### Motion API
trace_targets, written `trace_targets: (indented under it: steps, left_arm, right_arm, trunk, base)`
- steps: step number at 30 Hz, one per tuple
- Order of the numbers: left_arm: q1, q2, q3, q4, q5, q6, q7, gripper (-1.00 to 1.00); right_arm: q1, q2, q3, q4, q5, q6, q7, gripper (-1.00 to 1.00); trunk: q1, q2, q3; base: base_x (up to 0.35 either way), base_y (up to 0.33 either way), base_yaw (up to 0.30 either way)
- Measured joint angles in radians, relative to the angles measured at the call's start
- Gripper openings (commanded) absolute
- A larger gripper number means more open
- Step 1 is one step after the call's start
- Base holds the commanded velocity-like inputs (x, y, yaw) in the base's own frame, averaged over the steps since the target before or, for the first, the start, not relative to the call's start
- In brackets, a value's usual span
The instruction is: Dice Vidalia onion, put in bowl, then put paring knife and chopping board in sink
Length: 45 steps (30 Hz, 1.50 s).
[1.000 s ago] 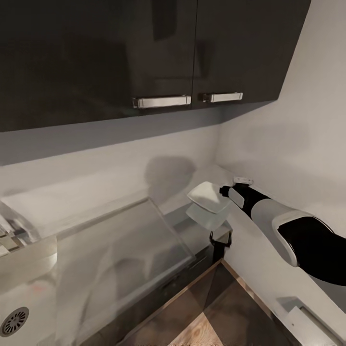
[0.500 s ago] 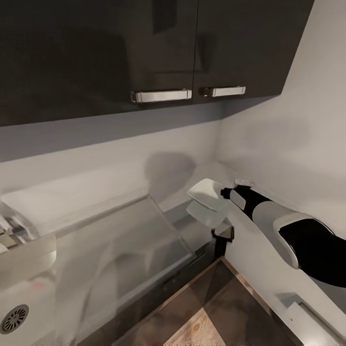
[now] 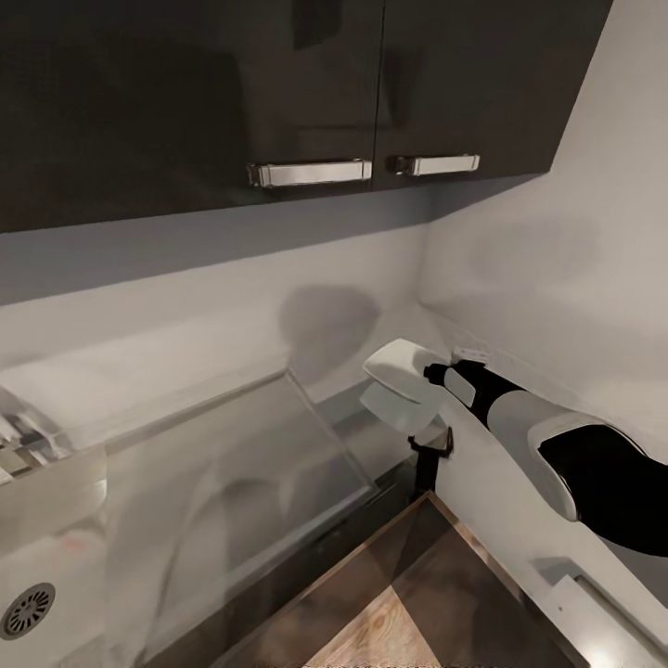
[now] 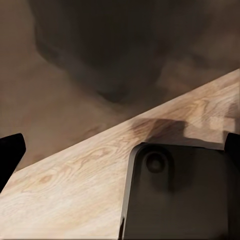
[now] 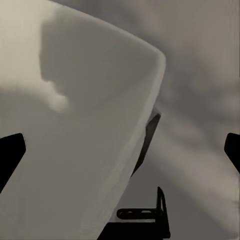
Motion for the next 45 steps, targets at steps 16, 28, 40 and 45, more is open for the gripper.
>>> trace_targets:
  steps: [16, 28, 40, 45]
  left_arm:
    - [0.0, 0.0, 0.0, -0.001, 0.0, 0.017, -0.001, 1.0]
    - [0.0, 0.0, 0.0, -0.001, 0.0, 0.018, -0.002, 1.0]
    - [0.0, 0.0, 0.0, 0.0, 0.0, 0.018, -0.002, 1.0]
    - [0.0, -0.001, 0.0, 0.0, 0.0, 0.018, -0.002, 1.0]
  right_arm:
    - [0.002, -0.001, 0.0, 0.013, 0.001, -0.009, 0.024, 1.0]
    - [0.002, -0.045, 0.0, 0.023, 0.0, -0.009, 0.14, 1.0]
    - [0.002, -0.053, 0.001, 0.024, 0.0, -0.009, 0.171, 1.0]
    - [0.002, -0.054, 0.002, 0.024, 0.001, -0.008, 0.174, 1.0]
  trunk:
    - [0.0, 0.0, -0.025]
    - [0.0, 0.0, -0.027]
    - [0.0, 0.0, -0.027]
    - [0.0, 0.0, -0.027]
  base:
    - [0.0, 0.0, 0.0]
    - [0.0, 0.0, 0.0]
    - [0.0, 0.0, 0.0]
    - [0.0, 0.0, 0.0]
